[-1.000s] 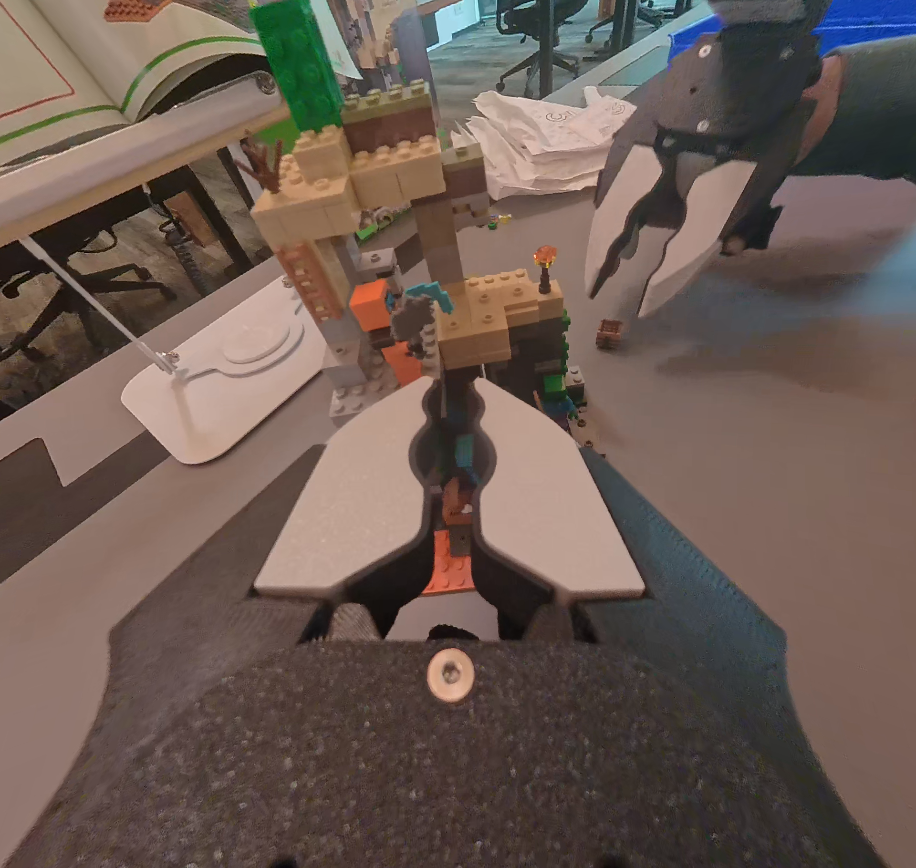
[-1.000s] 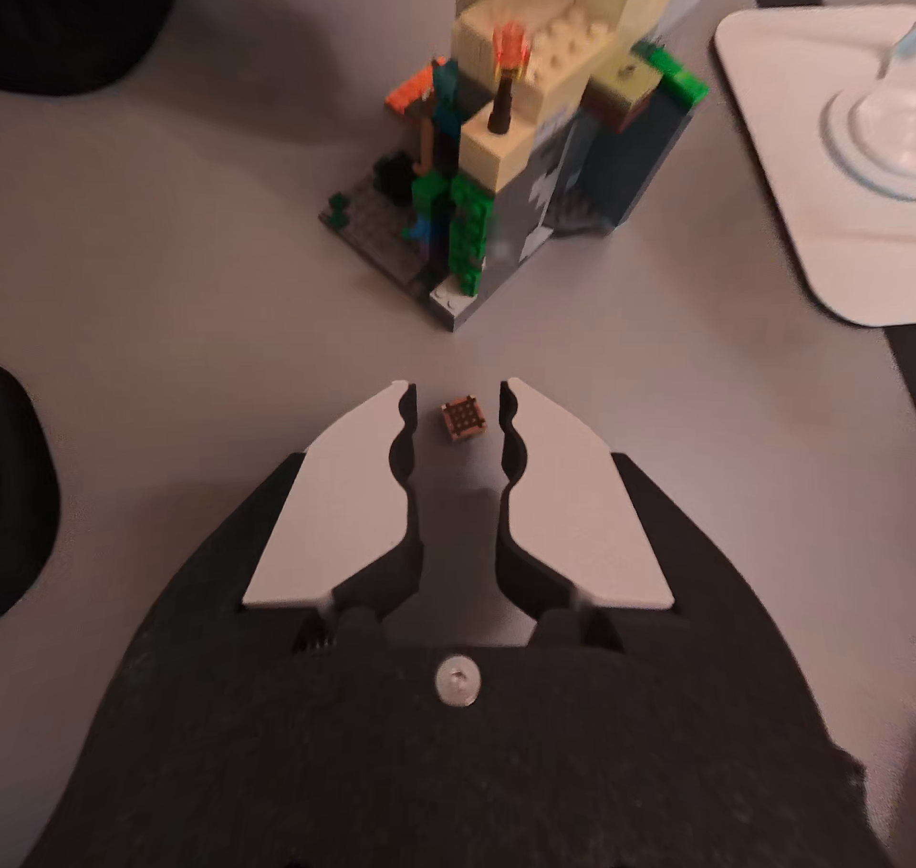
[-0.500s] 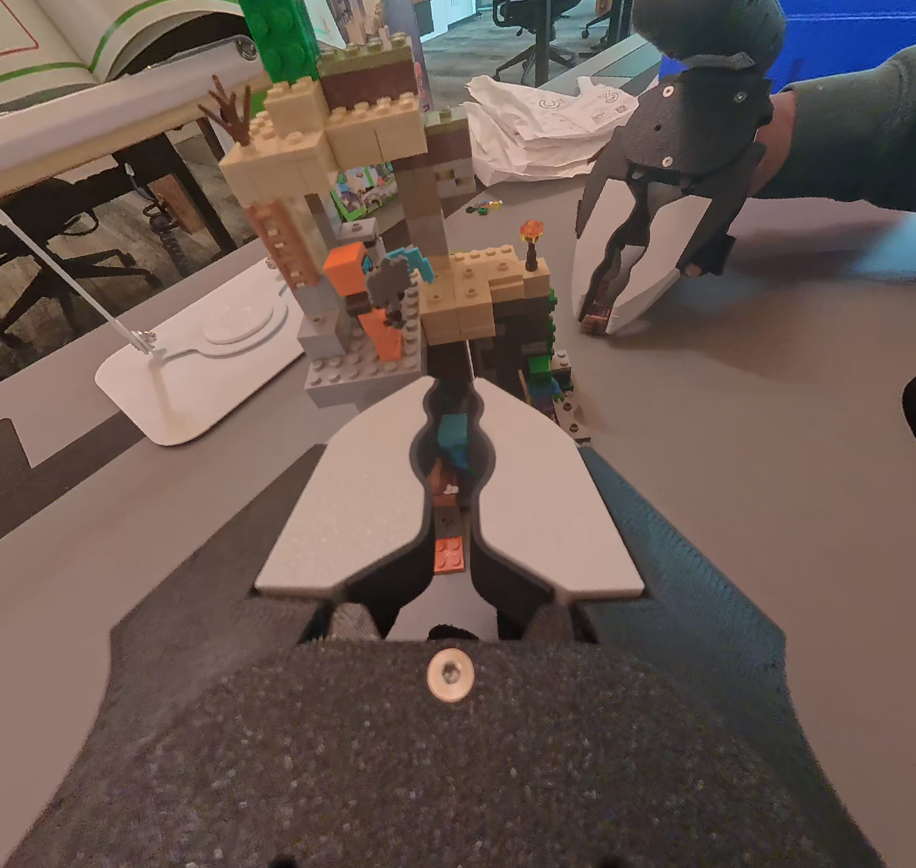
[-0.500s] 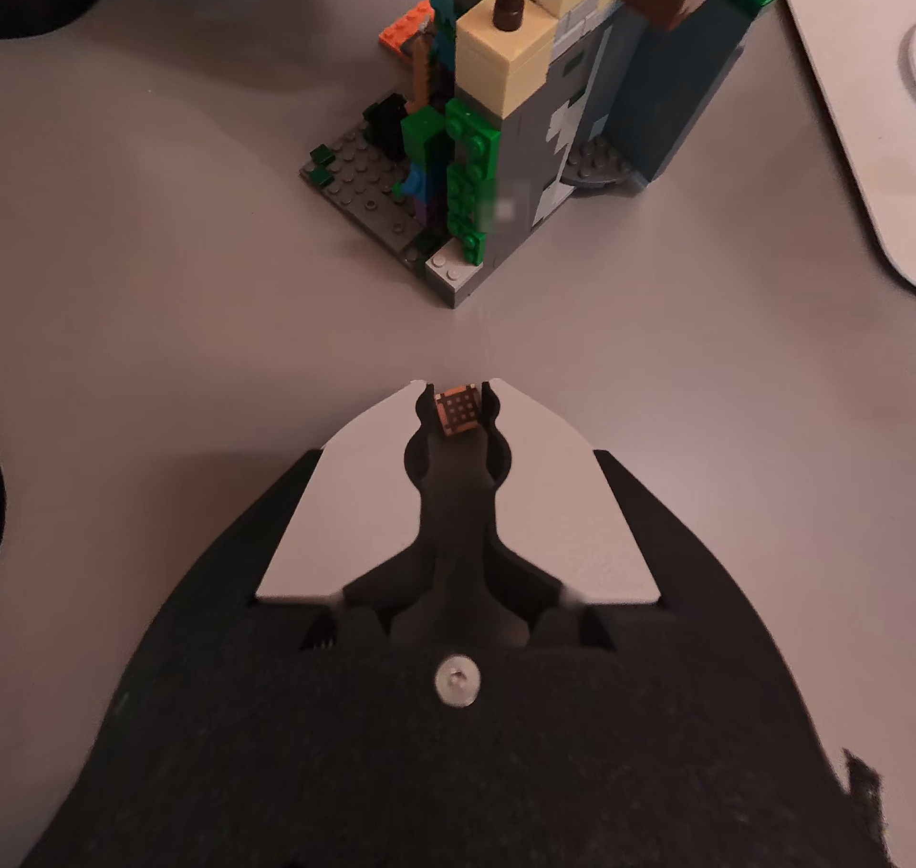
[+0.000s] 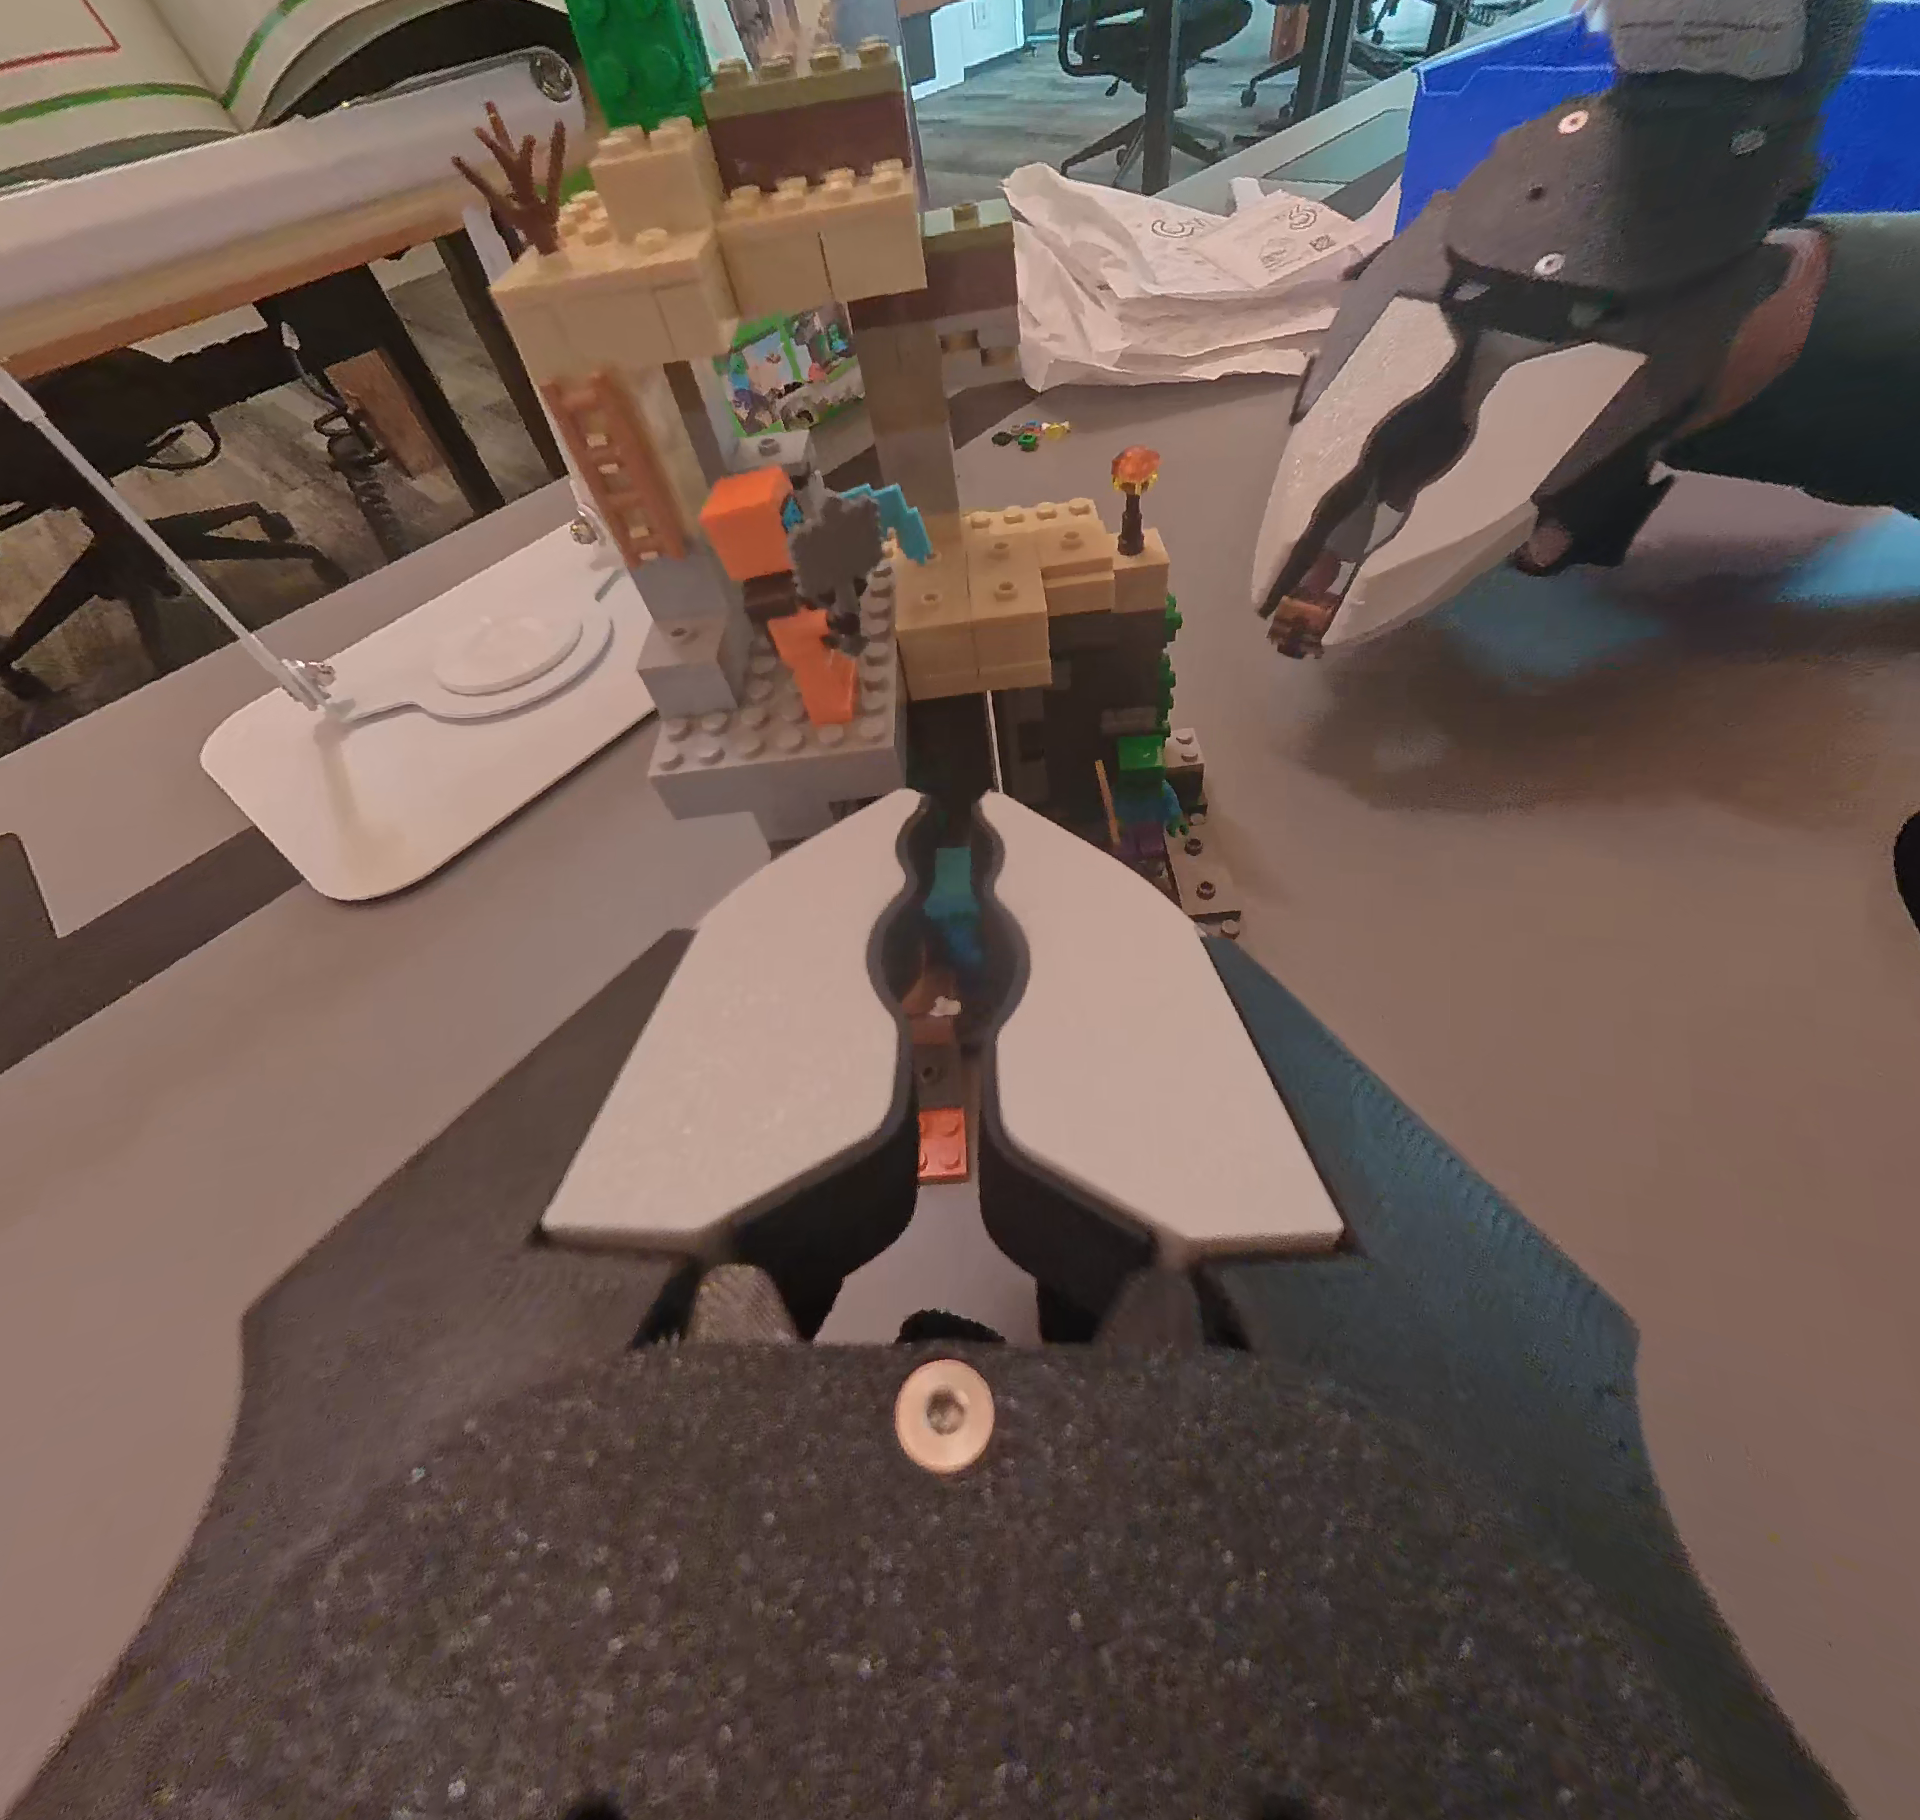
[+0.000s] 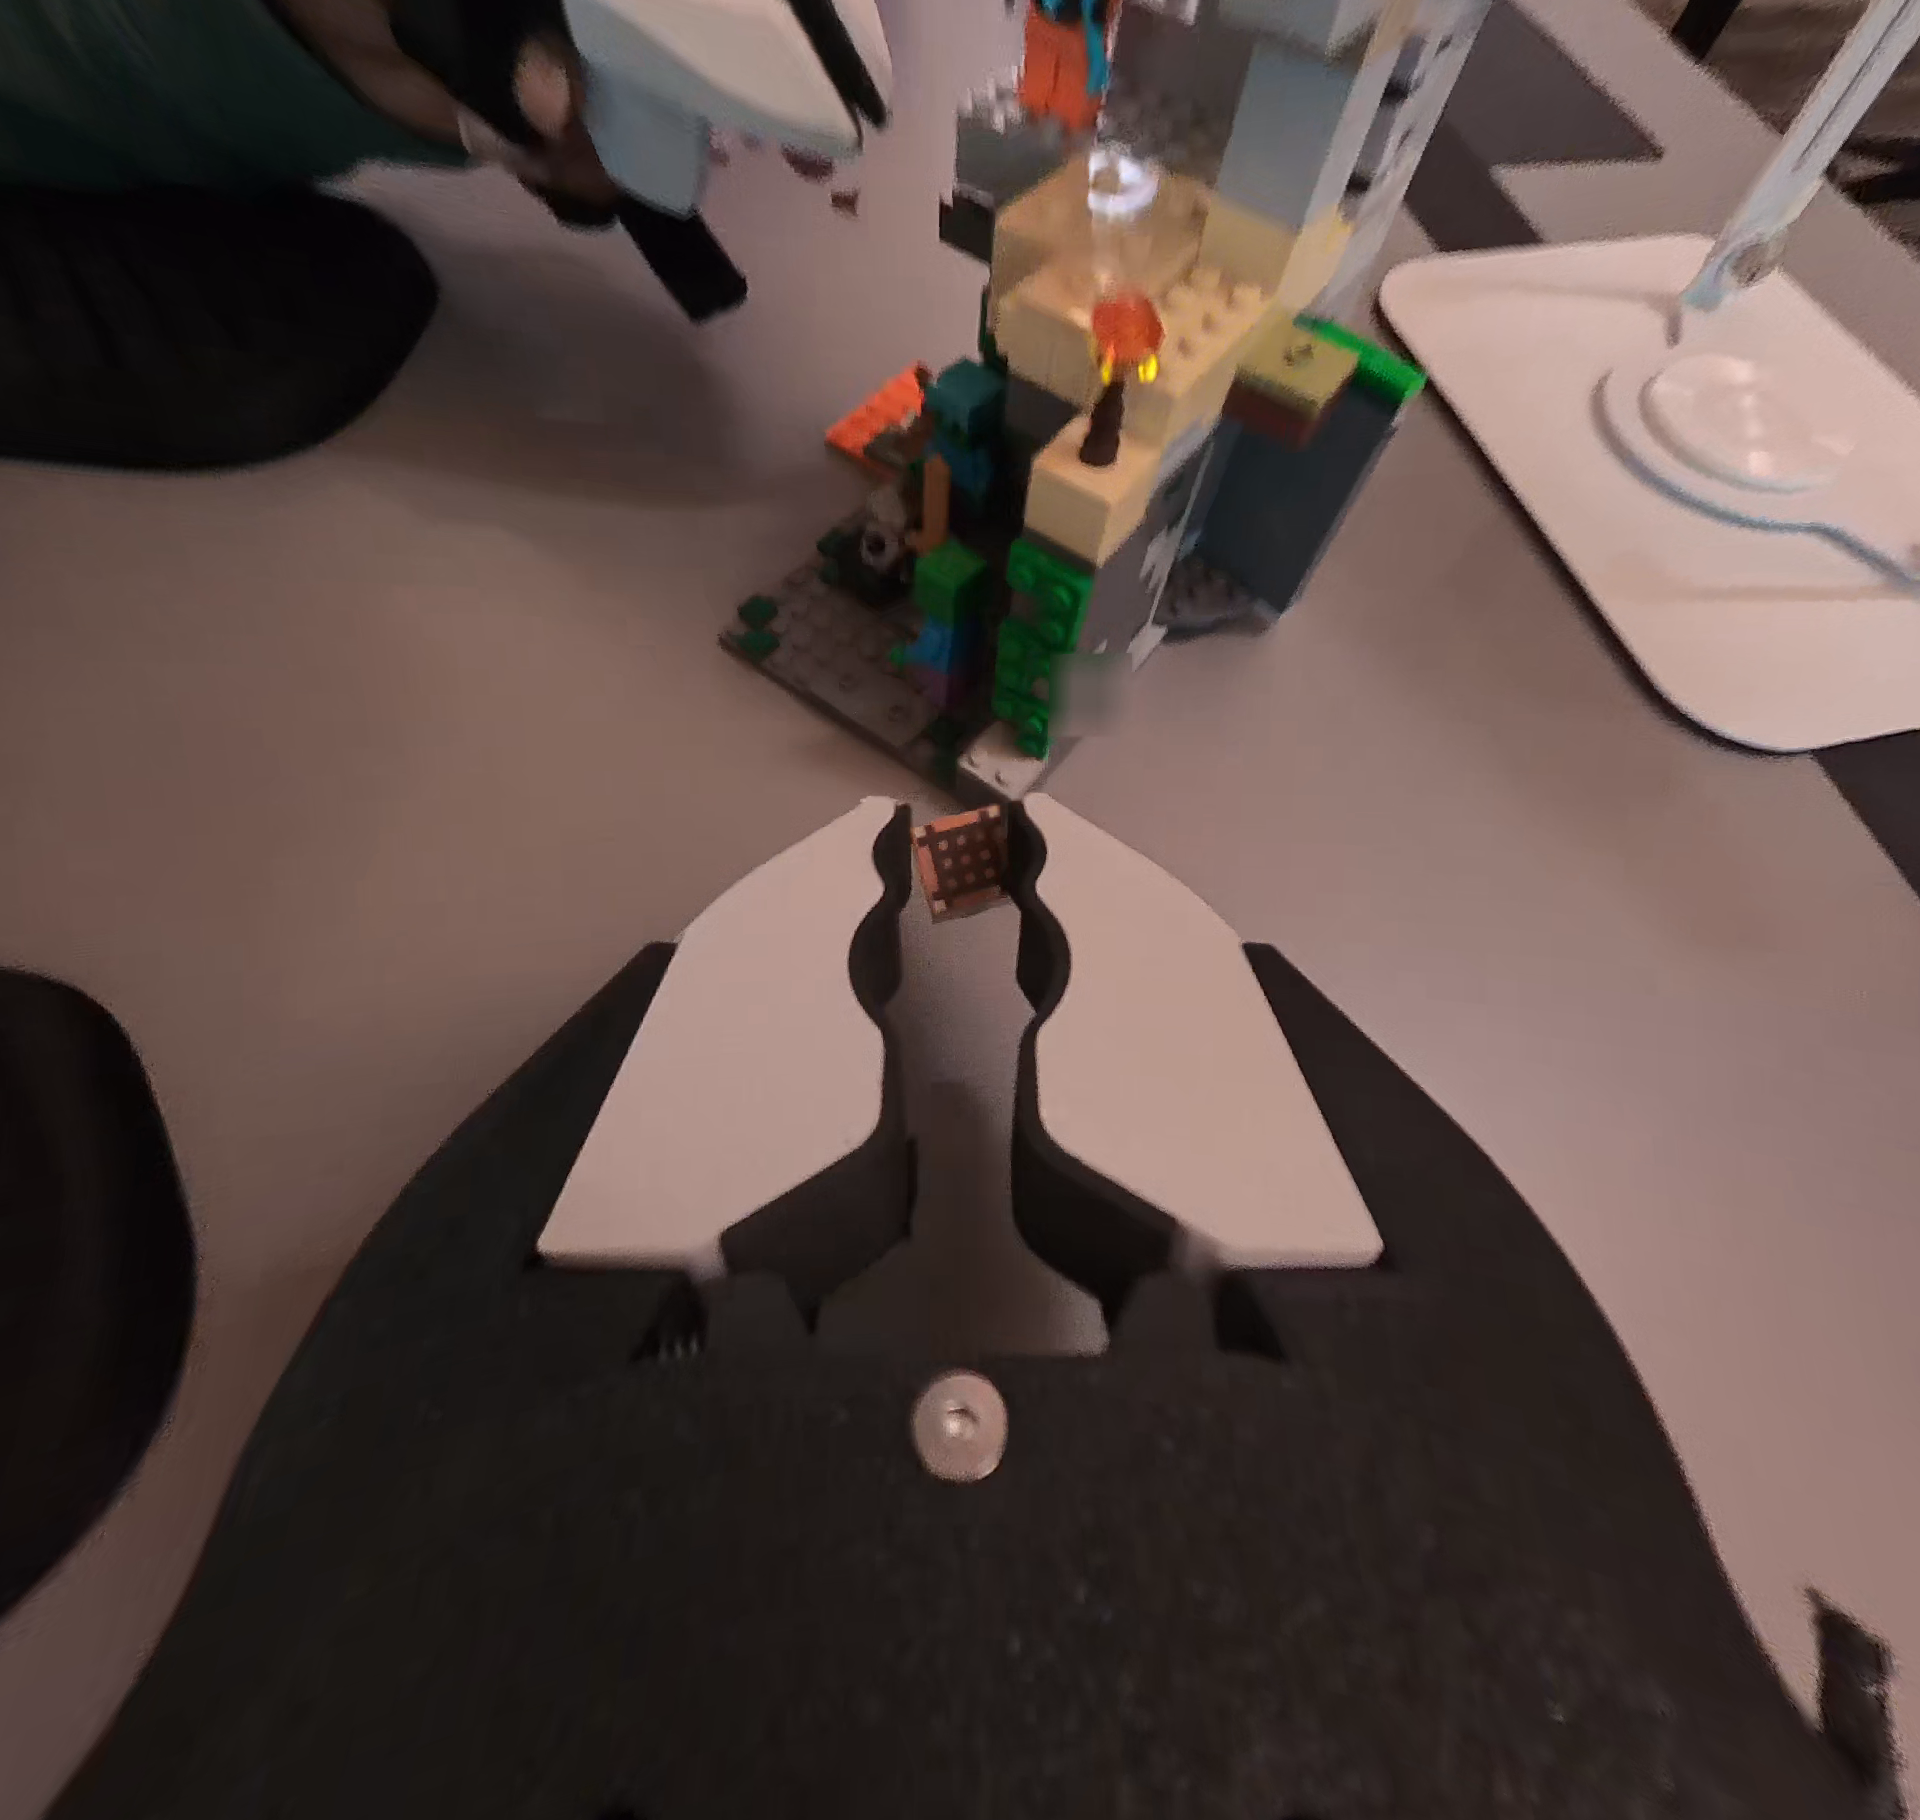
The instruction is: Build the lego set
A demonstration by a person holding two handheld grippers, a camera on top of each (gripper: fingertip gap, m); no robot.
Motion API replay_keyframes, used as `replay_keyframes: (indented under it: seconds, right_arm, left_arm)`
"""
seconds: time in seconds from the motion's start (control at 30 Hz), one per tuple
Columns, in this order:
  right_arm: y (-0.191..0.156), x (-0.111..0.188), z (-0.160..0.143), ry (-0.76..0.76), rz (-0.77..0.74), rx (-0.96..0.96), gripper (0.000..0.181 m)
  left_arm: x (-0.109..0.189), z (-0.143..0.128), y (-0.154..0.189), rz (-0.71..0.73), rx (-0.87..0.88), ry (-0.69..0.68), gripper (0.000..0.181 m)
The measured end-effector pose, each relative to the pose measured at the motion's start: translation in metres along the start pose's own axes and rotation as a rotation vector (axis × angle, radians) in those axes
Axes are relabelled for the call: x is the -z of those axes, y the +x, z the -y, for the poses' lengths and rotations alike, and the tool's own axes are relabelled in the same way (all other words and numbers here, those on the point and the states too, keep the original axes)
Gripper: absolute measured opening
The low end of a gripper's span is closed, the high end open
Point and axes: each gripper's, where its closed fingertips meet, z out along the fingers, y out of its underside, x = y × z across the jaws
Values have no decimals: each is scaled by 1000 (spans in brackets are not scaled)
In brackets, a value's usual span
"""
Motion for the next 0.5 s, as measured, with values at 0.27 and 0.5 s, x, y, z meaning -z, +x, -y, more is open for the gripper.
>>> replay_keyframes:
  seconds: [0.27,0.5]
  right_arm:
    - [-11,10,52,198,-92,-51,17]
    - [-11,12,113,269,-121,-5,18]
  left_arm:
    - [0,0,1,12,-6,1,4]
    - [1,0,2,24,-23,-1,3]
